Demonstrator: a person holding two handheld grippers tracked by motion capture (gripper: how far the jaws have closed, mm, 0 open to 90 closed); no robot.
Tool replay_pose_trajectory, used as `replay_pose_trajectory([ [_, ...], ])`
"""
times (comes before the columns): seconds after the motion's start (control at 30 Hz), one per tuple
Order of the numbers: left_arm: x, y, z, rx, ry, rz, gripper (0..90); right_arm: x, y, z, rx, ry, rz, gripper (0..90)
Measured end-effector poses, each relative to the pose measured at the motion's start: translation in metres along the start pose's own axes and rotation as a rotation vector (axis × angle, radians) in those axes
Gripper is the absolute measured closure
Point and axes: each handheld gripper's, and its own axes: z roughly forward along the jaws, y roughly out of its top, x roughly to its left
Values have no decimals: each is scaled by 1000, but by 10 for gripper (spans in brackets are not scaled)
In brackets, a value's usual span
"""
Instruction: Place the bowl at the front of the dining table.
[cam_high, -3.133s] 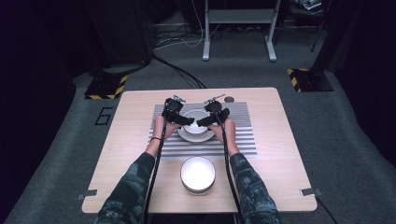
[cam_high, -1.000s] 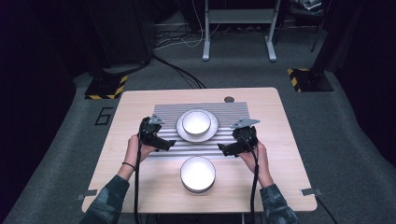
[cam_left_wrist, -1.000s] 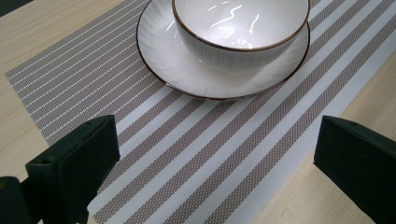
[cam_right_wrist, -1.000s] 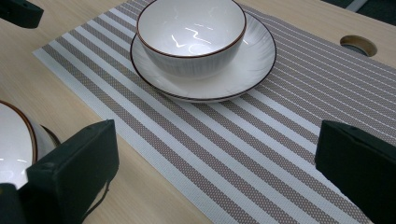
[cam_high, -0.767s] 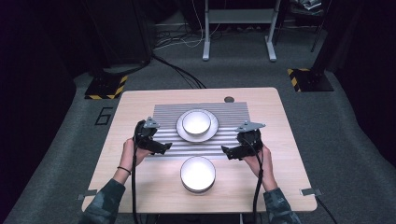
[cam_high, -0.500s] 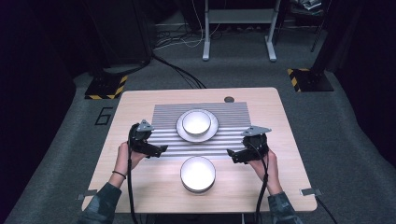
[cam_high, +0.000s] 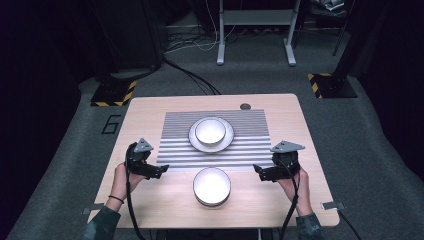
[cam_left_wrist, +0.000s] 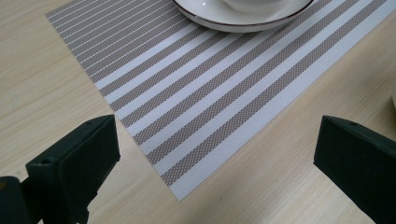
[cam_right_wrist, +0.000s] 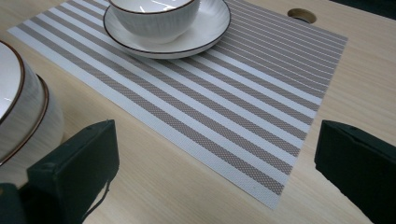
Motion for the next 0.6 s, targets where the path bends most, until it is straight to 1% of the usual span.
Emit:
replay_pose_trajectory([
  [0.07,2,-5,-2,-4,8,-7,2,-1,-2,-2,1,-20,-2,0],
  [0.13,5,-10,-3,-3,15,-18,2,-2,-6,-3,1,-24,4,0],
  [0.17,6,-12,-4,2,18,-17,2,-3,-8,-4,0,-27,8,0],
  [0.33,10,-24,-9,-8,33,-45,2,-6,-20,-7,8,-39,22,0],
  [0.47,13,-35,-11,-12,35,-64,2,-10,-32,-9,14,-59,44,0],
  [0.5,15,-38,-12,-6,38,-65,2,-11,-36,-10,10,-66,51,0],
  [0.53,15,-40,-11,-13,41,-75,3,-12,-40,-11,8,-72,56,0],
  [0.57,16,-42,-12,-5,42,-76,2,-13,-43,-11,8,-73,65,0],
  [0.6,17,-44,-12,-7,44,-84,2,-14,-47,-11,13,-75,74,0],
])
